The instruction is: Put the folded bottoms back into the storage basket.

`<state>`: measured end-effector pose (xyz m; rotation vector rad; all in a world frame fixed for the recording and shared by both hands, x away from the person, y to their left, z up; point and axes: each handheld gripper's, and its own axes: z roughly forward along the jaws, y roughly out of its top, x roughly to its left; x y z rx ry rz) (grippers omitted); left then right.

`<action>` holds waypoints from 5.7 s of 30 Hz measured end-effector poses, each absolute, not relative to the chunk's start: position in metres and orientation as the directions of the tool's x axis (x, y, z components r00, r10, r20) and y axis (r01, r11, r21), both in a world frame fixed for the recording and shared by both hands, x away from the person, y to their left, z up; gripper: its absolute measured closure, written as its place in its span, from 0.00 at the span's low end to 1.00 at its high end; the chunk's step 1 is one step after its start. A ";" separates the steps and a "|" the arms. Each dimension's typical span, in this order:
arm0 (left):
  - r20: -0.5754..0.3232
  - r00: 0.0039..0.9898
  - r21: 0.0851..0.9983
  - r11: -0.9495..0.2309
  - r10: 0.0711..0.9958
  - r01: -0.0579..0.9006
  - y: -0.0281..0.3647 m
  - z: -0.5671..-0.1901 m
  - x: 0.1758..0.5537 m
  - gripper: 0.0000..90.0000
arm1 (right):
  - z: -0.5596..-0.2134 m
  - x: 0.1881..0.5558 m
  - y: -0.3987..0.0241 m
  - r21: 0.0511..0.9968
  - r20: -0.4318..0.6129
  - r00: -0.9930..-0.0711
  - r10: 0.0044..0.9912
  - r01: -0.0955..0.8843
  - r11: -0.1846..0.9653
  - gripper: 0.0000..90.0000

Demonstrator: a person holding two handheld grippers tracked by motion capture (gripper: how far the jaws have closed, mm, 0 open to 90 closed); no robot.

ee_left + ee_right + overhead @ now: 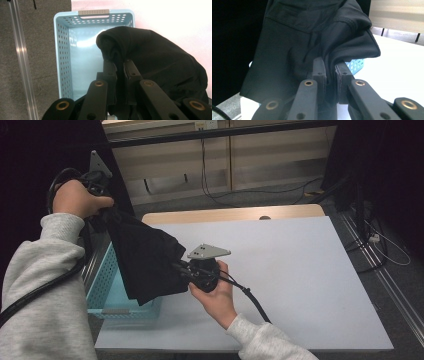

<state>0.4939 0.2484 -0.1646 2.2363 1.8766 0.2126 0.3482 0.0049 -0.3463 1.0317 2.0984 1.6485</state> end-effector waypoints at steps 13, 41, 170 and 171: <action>-0.030 0.160 0.258 -0.147 0.987 0.955 0.262 -0.167 0.492 0.92 | -0.347 0.349 0.016 0.928 0.205 -0.723 0.660 0.359 0.105 0.91; -0.033 0.144 0.271 -0.130 0.989 0.954 0.280 -0.173 0.492 0.92 | -0.350 0.353 0.034 0.924 0.205 -0.744 0.636 0.361 0.125 0.91; -0.016 0.268 0.281 -0.253 0.963 0.926 0.339 -0.415 0.477 1.00 | -0.428 0.352 -0.127 0.841 0.077 -0.715 0.694 0.420 0.340 0.22; -0.006 0.269 0.284 -0.256 0.963 0.924 0.339 -0.415 0.476 1.00 | -0.429 0.351 -0.127 0.841 0.077 -0.716 0.694 0.421 0.340 0.22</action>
